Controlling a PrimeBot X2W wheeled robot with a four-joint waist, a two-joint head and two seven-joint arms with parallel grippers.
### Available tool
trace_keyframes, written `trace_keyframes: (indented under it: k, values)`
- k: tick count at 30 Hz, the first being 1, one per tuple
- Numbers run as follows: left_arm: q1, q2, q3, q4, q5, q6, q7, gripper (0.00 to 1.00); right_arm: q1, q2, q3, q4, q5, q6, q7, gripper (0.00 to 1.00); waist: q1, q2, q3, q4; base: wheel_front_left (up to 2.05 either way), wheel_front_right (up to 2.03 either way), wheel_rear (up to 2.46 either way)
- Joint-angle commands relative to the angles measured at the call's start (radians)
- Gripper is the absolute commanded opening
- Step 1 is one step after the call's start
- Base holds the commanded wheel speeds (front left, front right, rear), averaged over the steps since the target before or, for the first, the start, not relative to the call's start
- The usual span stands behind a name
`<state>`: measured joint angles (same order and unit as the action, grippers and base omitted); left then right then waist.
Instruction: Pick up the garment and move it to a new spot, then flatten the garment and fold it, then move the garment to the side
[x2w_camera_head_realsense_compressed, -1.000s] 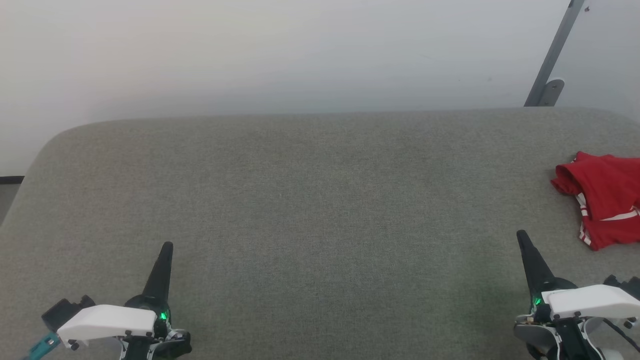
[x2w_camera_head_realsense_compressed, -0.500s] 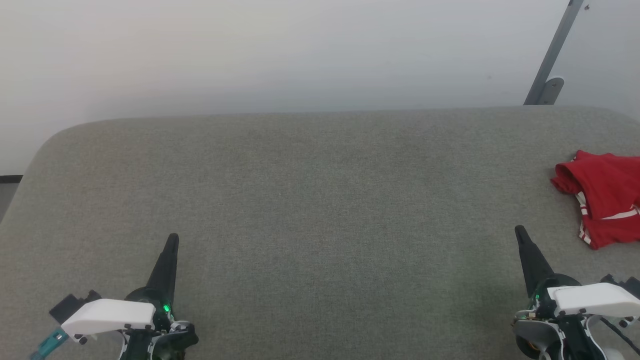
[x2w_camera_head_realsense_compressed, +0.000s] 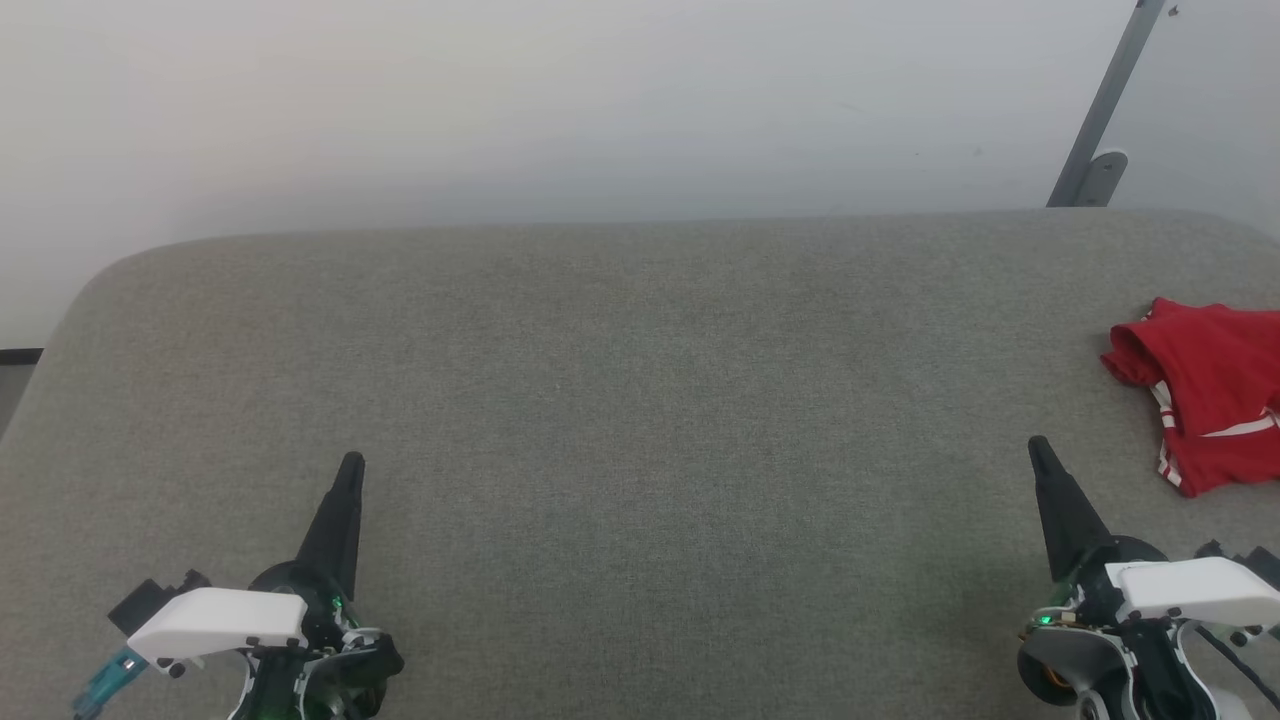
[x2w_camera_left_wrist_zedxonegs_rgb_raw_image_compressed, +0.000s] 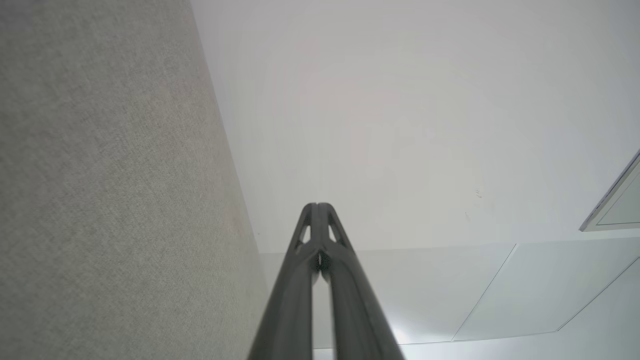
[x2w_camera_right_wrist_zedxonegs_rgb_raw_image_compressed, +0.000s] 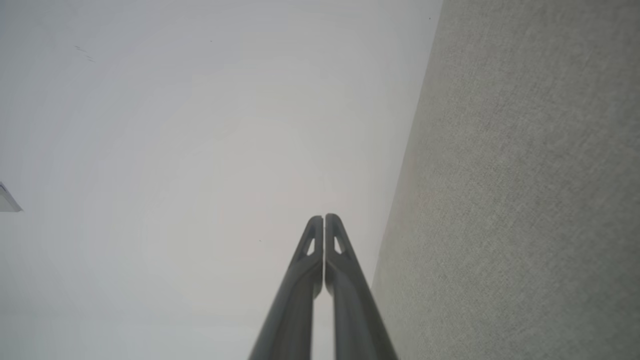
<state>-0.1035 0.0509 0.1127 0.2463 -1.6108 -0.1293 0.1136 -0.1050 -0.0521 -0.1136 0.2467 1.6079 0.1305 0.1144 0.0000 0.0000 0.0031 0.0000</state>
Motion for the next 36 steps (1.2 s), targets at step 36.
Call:
trace_keyframes:
  k: [36]
  values:
    - [-0.011,-0.004,0.003,-0.003,-0.003,-0.003,0.004,0.00,-0.006,0.004,-0.001,-0.005,0.007,0.000,0.003,0.00,0.0000,0.0000,0.000,0.000,0.00,0.00,0.00]
